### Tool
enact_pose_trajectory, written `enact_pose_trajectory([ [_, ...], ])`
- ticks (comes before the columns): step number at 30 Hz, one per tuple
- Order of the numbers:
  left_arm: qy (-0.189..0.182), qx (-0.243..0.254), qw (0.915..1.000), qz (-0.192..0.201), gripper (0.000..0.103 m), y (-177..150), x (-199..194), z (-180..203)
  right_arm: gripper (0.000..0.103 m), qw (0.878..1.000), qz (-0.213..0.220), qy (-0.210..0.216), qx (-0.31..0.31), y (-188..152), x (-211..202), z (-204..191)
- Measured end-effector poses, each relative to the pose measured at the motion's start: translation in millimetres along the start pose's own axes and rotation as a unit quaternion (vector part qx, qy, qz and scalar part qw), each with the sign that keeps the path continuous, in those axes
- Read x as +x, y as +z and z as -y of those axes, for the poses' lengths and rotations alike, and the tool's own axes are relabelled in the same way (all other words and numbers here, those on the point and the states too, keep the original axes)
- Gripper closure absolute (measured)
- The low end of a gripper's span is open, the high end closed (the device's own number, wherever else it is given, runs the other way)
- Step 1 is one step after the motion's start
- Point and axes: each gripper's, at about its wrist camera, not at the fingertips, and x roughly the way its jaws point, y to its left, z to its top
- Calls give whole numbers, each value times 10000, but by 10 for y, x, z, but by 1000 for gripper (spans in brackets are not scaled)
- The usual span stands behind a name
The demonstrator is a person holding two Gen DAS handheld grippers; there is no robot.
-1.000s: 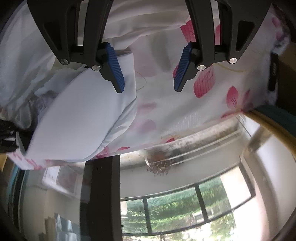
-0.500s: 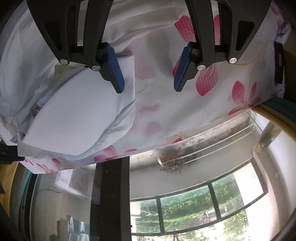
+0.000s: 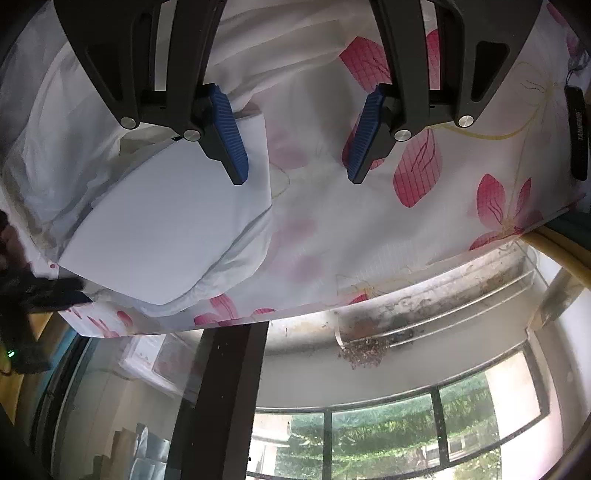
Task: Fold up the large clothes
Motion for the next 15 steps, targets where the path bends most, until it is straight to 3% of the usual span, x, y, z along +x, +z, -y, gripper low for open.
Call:
enact_pose_trajectory([
  [1, -21, -15, 10000, -43, 44, 9, -1, -6, 37, 9998, -145, 41, -102, -6, 103, -46],
  [3, -45, -53, 9999, -136, 44, 28, -6, -16, 35, 9985, 1, -124, -539, -66, 144, -230],
  [5, -198, -226, 9993, -224, 43, 66, -22, -48, 36, 9946, 30, -462, -934, -128, 195, -401],
  [7, -695, -562, 9957, -229, 36, 96, -10, -97, 42, 9922, 76, -573, -1101, -160, 207, -471],
  [8, -821, -624, 9944, -246, 31, 100, 13, -97, 53, 9917, 102, -505, -1179, -180, 197, -496],
  [9, -908, -658, 9934, -231, 30, 114, 43, -88, 62, 9919, 96, -392, -1200, -198, 177, -492],
  [11, -941, -644, 9933, -209, 26, 149, 81, -45, 71, 9913, 96, -228, -1294, -222, 157, -508],
  [15, -1109, -440, 9924, -297, 25, 202, 134, 83, 80, 9910, 44, 47, -1339, -242, 115, -437],
])
